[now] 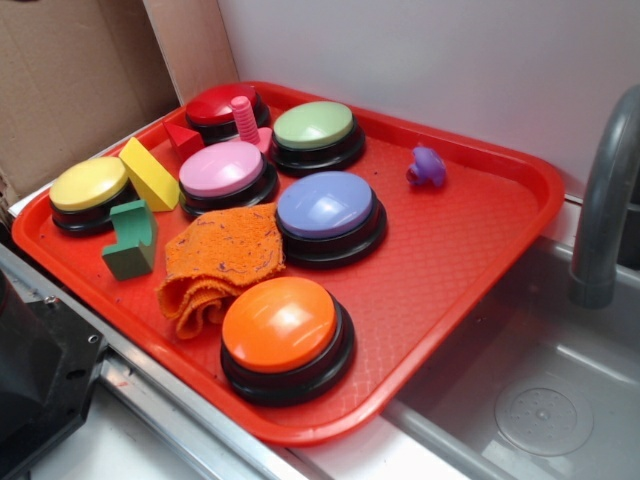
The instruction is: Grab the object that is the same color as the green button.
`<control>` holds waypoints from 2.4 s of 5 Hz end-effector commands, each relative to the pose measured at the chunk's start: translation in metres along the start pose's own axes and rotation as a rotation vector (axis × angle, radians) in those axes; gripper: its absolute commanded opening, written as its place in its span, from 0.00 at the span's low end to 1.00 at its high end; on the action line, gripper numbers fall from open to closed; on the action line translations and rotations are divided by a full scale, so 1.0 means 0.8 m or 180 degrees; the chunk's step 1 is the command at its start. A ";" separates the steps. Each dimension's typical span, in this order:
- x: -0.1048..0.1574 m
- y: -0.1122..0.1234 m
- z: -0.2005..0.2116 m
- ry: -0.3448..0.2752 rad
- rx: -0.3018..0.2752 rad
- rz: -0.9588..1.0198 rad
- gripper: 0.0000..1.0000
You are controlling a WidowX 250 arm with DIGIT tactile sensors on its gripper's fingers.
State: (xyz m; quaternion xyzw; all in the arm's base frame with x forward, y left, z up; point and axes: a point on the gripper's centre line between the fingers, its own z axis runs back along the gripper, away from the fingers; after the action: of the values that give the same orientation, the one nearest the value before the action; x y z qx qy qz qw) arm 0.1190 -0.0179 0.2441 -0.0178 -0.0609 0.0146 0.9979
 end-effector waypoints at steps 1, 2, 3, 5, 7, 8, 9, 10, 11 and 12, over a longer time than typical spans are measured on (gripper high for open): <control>0.000 0.000 0.000 0.0000 0.0000 0.0000 1.00; 0.002 0.015 -0.023 -0.0098 -0.0068 0.0532 1.00; 0.000 0.035 -0.061 -0.0229 0.0048 0.0952 1.00; -0.004 0.067 -0.132 -0.0523 0.0414 0.1963 1.00; -0.009 0.102 -0.191 -0.0498 0.0608 0.2495 1.00; -0.006 0.111 -0.222 -0.0437 0.0321 0.2507 1.00; -0.009 0.115 -0.241 -0.0414 0.0239 0.2527 1.00; -0.004 0.115 -0.258 -0.0400 -0.0035 0.2474 1.00; -0.002 0.108 -0.271 -0.0360 -0.0032 0.2384 1.00; -0.001 0.102 -0.279 -0.0327 -0.0053 0.2303 1.00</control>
State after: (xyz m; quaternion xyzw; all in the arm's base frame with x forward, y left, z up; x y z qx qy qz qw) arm 0.1445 0.0558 0.0194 -0.0425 -0.0991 0.3658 0.9244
